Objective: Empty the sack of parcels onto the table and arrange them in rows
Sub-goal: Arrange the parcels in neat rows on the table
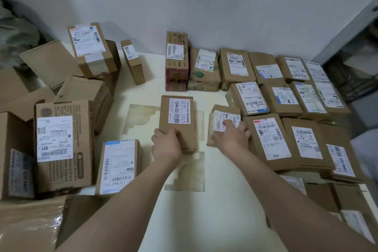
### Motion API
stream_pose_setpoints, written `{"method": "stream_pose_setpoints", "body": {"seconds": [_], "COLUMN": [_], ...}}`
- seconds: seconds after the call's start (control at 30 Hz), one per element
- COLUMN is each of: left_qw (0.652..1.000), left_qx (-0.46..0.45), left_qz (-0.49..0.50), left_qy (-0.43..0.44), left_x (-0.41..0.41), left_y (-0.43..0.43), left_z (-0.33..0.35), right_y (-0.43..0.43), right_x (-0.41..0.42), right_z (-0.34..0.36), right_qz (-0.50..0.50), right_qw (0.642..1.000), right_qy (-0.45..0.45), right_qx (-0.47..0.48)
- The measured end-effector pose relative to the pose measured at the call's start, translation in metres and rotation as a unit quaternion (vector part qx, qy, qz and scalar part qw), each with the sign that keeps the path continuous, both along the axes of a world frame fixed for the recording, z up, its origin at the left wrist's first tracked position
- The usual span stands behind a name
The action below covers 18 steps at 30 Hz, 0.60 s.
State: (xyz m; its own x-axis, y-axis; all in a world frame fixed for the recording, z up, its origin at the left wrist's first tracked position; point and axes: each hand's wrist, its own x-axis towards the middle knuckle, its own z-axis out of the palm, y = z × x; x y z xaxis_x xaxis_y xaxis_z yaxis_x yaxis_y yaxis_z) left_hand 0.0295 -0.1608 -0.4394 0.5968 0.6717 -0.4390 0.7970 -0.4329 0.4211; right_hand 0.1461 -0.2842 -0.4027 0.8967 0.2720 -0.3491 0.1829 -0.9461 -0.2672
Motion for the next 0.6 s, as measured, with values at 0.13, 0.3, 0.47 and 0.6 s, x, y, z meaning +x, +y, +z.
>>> {"method": "stream_pose_setpoints", "body": {"seconds": [0.13, 0.3, 0.47, 0.6], "left_qw": [0.999, 0.995, 0.984, 0.99], "left_qx": [0.0, 0.001, -0.037, 0.011], "left_qz": [-0.014, -0.009, 0.034, -0.022], "left_qy": [-0.045, -0.098, -0.168, -0.141], "left_x": [0.012, 0.032, 0.042, 0.039], "left_y": [-0.001, 0.009, 0.016, 0.018], "left_z": [-0.002, -0.009, -0.015, -0.015], "right_y": [0.012, 0.017, 0.02, 0.014], "right_x": [0.008, 0.03, 0.047, 0.048], "right_z": [-0.005, -0.014, -0.025, -0.028], "right_qz": [0.075, 0.047, 0.074, 0.087], "right_qw": [0.997, 0.995, 0.99, 0.988], "right_qy": [0.015, -0.074, -0.069, -0.078], "right_qx": [0.008, 0.053, 0.099, 0.098]}}
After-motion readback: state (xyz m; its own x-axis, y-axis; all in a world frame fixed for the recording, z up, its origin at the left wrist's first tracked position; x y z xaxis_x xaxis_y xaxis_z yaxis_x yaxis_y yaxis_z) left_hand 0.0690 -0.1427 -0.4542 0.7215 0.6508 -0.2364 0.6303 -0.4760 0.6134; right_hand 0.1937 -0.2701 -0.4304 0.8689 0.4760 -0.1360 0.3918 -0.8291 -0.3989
